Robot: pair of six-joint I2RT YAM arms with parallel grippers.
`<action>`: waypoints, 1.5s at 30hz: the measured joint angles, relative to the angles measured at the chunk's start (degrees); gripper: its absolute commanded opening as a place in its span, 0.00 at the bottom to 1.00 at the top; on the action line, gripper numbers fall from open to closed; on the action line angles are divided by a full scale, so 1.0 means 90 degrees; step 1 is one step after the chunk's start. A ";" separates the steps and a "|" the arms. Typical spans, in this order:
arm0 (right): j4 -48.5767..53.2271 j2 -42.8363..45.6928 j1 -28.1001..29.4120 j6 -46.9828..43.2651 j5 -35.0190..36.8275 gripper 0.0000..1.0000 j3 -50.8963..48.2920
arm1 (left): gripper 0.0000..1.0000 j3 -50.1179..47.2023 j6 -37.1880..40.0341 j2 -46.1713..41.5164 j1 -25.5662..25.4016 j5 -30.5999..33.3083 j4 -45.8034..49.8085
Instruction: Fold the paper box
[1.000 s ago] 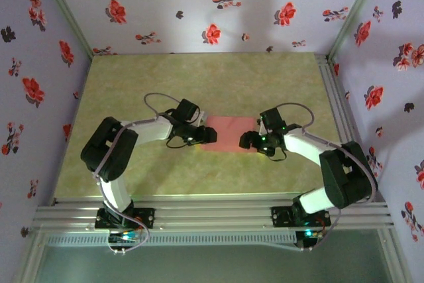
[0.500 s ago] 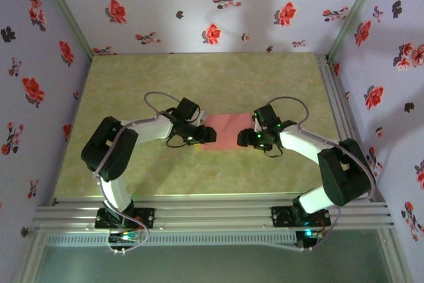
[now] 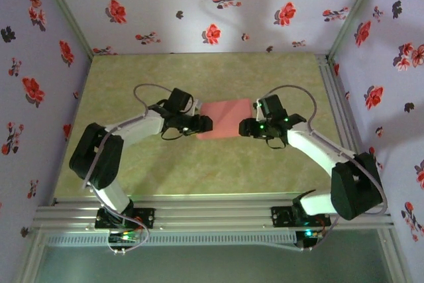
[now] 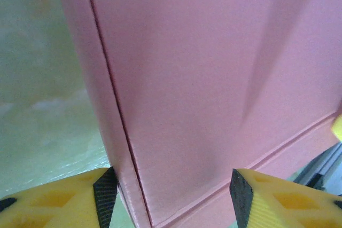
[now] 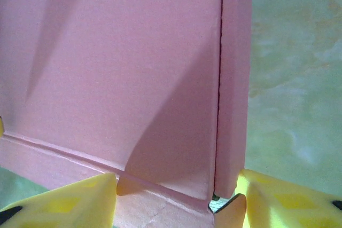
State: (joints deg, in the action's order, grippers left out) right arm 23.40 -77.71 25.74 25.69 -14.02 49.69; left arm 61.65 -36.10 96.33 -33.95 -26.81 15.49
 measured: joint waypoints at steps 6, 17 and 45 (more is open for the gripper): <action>0.0277 0.0007 -0.0180 0.0053 -0.0272 0.59 0.0369 | 0.59 0.0100 -0.0143 -0.0177 0.0180 -0.0175 -0.0012; 0.0811 -0.0457 -0.0282 0.0070 -0.0257 0.71 0.0515 | 0.60 -0.0092 -0.0138 -0.0177 0.0296 -0.0146 -0.0044; -0.0923 -0.1547 -0.0209 0.0488 -0.1059 0.92 0.0134 | 0.65 0.0301 0.0204 0.0806 0.0301 0.0406 -0.0165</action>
State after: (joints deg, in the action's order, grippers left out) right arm 15.09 -91.64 23.86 30.09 -23.55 50.89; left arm 64.36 -34.26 103.59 -31.24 -23.16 14.00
